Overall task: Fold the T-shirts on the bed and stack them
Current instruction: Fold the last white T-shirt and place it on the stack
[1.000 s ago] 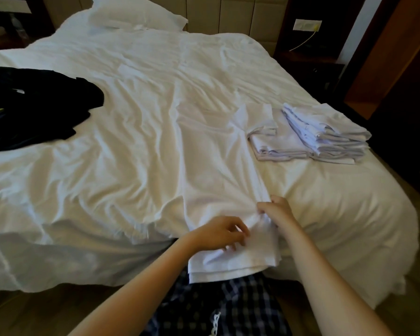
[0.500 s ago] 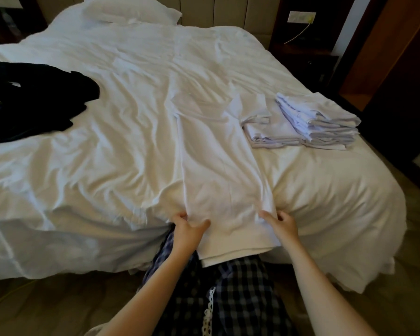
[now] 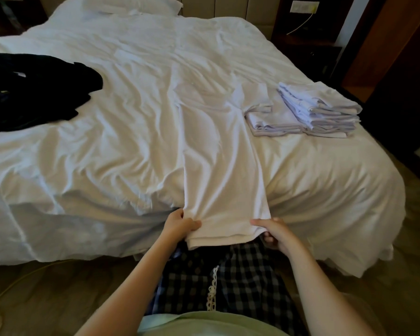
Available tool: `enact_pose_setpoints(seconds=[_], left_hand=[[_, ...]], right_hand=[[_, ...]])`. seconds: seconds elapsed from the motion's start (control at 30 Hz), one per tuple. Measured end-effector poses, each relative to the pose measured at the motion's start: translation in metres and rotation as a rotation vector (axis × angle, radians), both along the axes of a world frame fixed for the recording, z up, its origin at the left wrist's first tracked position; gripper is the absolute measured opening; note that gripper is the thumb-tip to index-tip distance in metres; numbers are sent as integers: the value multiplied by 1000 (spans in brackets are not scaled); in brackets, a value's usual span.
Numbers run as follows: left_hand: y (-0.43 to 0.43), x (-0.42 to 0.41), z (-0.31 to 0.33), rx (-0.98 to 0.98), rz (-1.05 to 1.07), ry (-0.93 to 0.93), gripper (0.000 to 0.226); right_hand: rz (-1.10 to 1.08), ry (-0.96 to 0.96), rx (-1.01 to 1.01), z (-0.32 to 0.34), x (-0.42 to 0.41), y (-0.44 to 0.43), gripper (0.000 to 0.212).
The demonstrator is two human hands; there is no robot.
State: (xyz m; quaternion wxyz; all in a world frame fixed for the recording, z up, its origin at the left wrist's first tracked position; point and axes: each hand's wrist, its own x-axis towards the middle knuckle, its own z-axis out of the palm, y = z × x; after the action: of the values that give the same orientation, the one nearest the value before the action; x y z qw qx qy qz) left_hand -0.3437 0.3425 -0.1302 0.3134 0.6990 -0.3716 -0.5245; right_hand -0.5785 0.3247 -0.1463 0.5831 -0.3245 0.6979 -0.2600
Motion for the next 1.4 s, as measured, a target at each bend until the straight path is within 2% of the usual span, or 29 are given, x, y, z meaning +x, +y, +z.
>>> enact_pose_setpoints(seconds=[0.07, 0.2, 0.33, 0.4, 0.5, 0.53, 0.57, 0.7, 0.8, 0.9, 0.93, 1.0, 1.1, 1.17, 1.23, 1.3, 1.33, 1.4], left_hand=[[2, 4, 0, 7, -20, 0, 35], [3, 6, -1, 7, 4, 75, 53], [9, 1, 2, -91, 56, 73, 74], [10, 3, 7, -106, 80, 203, 66], [4, 9, 17, -52, 159, 476, 38], [-1, 11, 20, -32, 198, 550, 31], [-6, 13, 25, -13, 237, 622, 27], [-26, 16, 46, 121, 403, 944, 20], [-48, 20, 62, 130, 506, 1114, 24], [-71, 25, 68, 139, 559, 1193, 27], [-77, 25, 69, 130, 563, 1178, 26], [-88, 24, 69, 91, 523, 1052, 23], [-99, 24, 63, 54, 387, 667, 15], [-102, 27, 57, 31, 191, 371, 1], [-101, 27, 52, -35, -33, 90, 16], [-95, 20, 53, -179, -74, -104, 23], [-93, 17, 54, -262, -40, -127, 23], [-90, 11, 55, -359, 30, -39, 22]], right_hand=[[-42, -97, -61, 7, -2, 1, 15], [-108, -292, -147, 18, -5, 8, 38], [-173, -282, -154, 15, -1, 12, 8], [-274, -310, -233, 12, -4, 8, 17], [-305, -351, -370, 20, -8, -2, 55], [-284, -362, -389, 26, -7, -6, 60], [-273, -372, -388, 32, -4, -11, 56], [-337, -457, -263, 53, 7, -36, 20], [-379, -599, -235, 69, 10, -57, 19], [-346, -675, -246, 83, 10, -80, 26], [-313, -631, -254, 84, 13, -88, 28], [-252, -408, -265, 81, 17, -102, 24], [-132, 86, -293, 71, 17, -116, 8], [-39, 351, -348, 72, 16, -120, 19], [-24, 408, -418, 72, 19, -120, 31], [-52, 341, -515, 69, 23, -120, 25], [-78, 298, -559, 68, 26, -119, 16], [-159, 239, -605, 66, 30, -119, 6]])
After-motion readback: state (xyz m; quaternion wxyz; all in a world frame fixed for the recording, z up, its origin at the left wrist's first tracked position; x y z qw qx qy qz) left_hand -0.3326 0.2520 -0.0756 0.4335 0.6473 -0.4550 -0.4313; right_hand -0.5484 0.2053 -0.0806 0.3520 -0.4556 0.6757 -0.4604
